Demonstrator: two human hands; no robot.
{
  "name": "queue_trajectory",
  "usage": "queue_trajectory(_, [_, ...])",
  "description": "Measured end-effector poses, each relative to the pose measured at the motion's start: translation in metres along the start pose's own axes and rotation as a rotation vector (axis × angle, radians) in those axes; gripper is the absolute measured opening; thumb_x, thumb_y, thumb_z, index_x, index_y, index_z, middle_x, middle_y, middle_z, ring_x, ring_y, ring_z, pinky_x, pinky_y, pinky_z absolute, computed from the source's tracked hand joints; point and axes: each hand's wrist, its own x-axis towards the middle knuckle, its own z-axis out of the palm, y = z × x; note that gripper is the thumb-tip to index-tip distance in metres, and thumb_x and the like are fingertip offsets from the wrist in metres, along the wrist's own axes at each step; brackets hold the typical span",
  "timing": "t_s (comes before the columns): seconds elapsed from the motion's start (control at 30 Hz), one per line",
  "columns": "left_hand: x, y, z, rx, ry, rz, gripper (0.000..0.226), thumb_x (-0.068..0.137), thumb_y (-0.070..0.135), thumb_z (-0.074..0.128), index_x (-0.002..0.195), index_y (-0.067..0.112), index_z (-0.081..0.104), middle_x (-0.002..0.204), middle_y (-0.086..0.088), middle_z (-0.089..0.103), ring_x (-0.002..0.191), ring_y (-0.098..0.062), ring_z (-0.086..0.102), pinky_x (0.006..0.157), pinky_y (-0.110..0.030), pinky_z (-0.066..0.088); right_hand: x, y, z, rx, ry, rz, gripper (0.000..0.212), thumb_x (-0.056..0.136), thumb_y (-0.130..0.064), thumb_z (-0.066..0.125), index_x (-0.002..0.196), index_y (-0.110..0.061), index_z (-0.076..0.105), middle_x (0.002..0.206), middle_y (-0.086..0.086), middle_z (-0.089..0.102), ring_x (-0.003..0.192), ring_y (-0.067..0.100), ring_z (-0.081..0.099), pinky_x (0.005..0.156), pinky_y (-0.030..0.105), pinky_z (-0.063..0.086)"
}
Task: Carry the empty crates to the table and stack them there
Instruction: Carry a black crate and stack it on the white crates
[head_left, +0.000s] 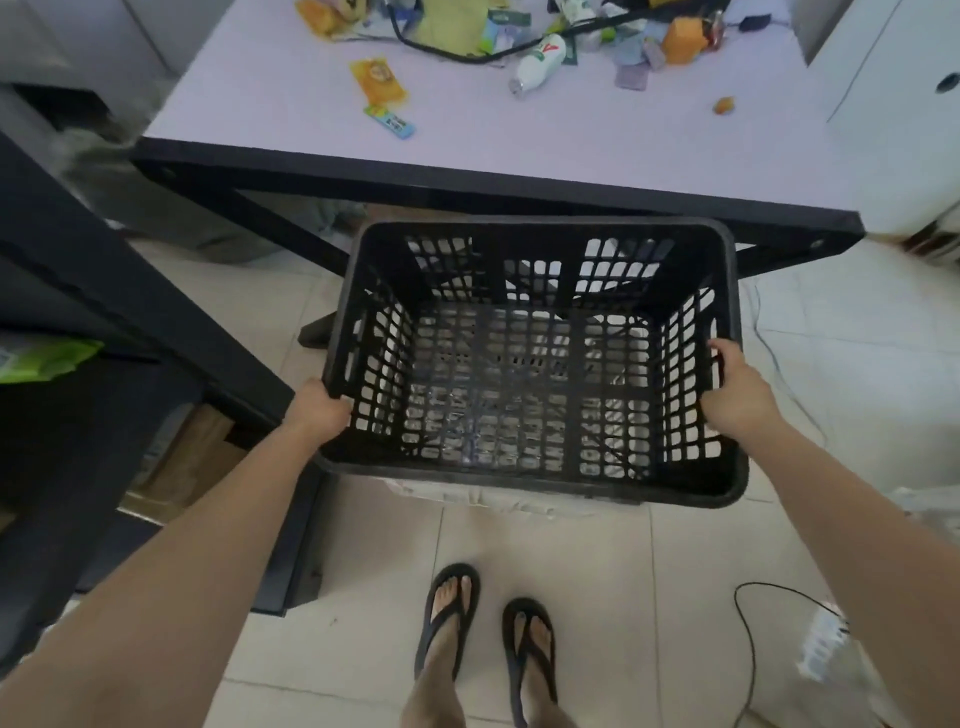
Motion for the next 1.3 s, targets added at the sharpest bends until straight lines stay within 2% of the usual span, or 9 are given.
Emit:
queue_trajectory(0.2, [0.01, 0.007, 0.001, -0.354, -0.011, -0.055, 0.035, 0.085, -0.007, 0.05, 0.119, -0.002, 0.054, 0.091, -0.016, 0.063, 0.069, -0.019, 0.058, 0.064, -0.03, 0.052, 0.006, 0.007, -0.005, 0.091, 0.057, 0.0, 0.062, 0.084, 0.006, 0.047, 0.132, -0.032, 0.043, 0.114, 0.008, 0.057, 0.094, 0.031, 0.06, 0.077, 0.05, 0.057])
queue_trajectory(0.37, [0.012, 0.015, -0.012, -0.331, -0.029, -0.017, 0.035, 0.085, -0.012, 0.041, 0.115, -0.002, 0.055, 0.079, -0.01, 0.057, 0.068, -0.016, 0.053, 0.065, -0.025, 0.049, 0.005, 0.013, 0.004, 0.125, 0.135, 0.028, 0.051, 0.088, 0.002, 0.046, 0.128, -0.03, 0.048, 0.097, 0.002, 0.054, 0.07, 0.02, 0.059, 0.067, 0.05, 0.059])
queue_trajectory(0.5, [0.019, 0.024, -0.024, -0.316, -0.055, 0.022, 0.042, 0.083, -0.014, 0.041, 0.121, -0.002, 0.052, 0.087, -0.011, 0.058, 0.079, -0.018, 0.055, 0.083, -0.032, 0.05, 0.012, 0.009, 0.001, 0.139, 0.137, 0.041, 0.047, 0.09, -0.001, 0.047, 0.125, -0.03, 0.049, 0.1, 0.002, 0.054, 0.077, 0.025, 0.062, 0.068, 0.05, 0.058])
queue_trajectory(0.63, [0.026, 0.021, -0.029, -0.334, -0.082, 0.004, 0.044, 0.084, -0.012, 0.042, 0.123, 0.003, 0.052, 0.085, -0.008, 0.06, 0.076, -0.016, 0.058, 0.067, -0.025, 0.049, 0.018, 0.005, 0.004, 0.136, 0.136, 0.03, 0.047, 0.088, 0.0, 0.048, 0.124, -0.03, 0.05, 0.098, 0.004, 0.058, 0.078, 0.03, 0.065, 0.068, 0.051, 0.058])
queue_trajectory(0.77, [0.029, 0.018, -0.031, -0.33, -0.077, 0.034, 0.037, 0.085, -0.01, 0.046, 0.114, 0.011, 0.055, 0.085, -0.006, 0.06, 0.078, -0.017, 0.059, 0.066, -0.025, 0.047, 0.017, 0.007, 0.014, 0.143, 0.133, 0.028, 0.044, 0.088, -0.002, 0.051, 0.122, -0.03, 0.05, 0.102, 0.006, 0.059, 0.081, 0.029, 0.064, 0.069, 0.051, 0.058])
queue_trajectory(0.93, [0.03, 0.025, -0.03, -0.291, -0.041, 0.071, 0.025, 0.087, -0.008, 0.044, 0.096, 0.012, 0.057, 0.085, -0.004, 0.061, 0.075, -0.014, 0.059, 0.057, -0.021, 0.043, 0.022, 0.008, 0.016, 0.152, 0.138, 0.0, 0.054, 0.083, 0.004, 0.05, 0.125, -0.03, 0.045, 0.08, -0.005, 0.055, 0.076, 0.026, 0.06, 0.068, 0.051, 0.057])
queue_trajectory(1.13, [0.026, 0.03, -0.026, -0.259, -0.01, 0.088, 0.027, 0.086, 0.009, 0.056, 0.111, 0.014, 0.051, 0.091, -0.004, 0.06, 0.087, -0.022, 0.059, 0.072, -0.034, 0.048, 0.028, 0.005, 0.008, 0.122, -0.012, 0.011, 0.075, 0.084, 0.001, 0.052, 0.143, -0.037, 0.025, 0.123, 0.016, 0.05, 0.074, 0.02, 0.056, 0.064, 0.04, 0.056])
queue_trajectory(1.23, [0.022, 0.034, -0.026, -0.297, 0.004, 0.077, 0.027, 0.085, 0.013, 0.06, 0.11, 0.013, 0.05, 0.086, -0.002, 0.059, 0.081, -0.02, 0.06, 0.063, -0.03, 0.047, 0.024, 0.001, 0.008, 0.071, -0.031, 0.036, 0.081, 0.085, -0.005, 0.053, 0.147, -0.041, 0.015, 0.136, 0.019, 0.032, 0.066, 0.018, 0.048, 0.053, 0.025, 0.043])
queue_trajectory(1.3, [0.018, 0.033, -0.028, -0.279, 0.005, 0.079, 0.029, 0.085, 0.014, 0.06, 0.112, 0.013, 0.049, 0.085, 0.0, 0.057, 0.078, -0.016, 0.058, 0.059, -0.027, 0.044, 0.017, -0.004, 0.007, 0.059, -0.007, 0.005, 0.081, 0.085, -0.011, 0.056, 0.148, -0.04, 0.014, 0.138, 0.019, 0.026, 0.07, 0.02, 0.048, 0.059, 0.026, 0.043])
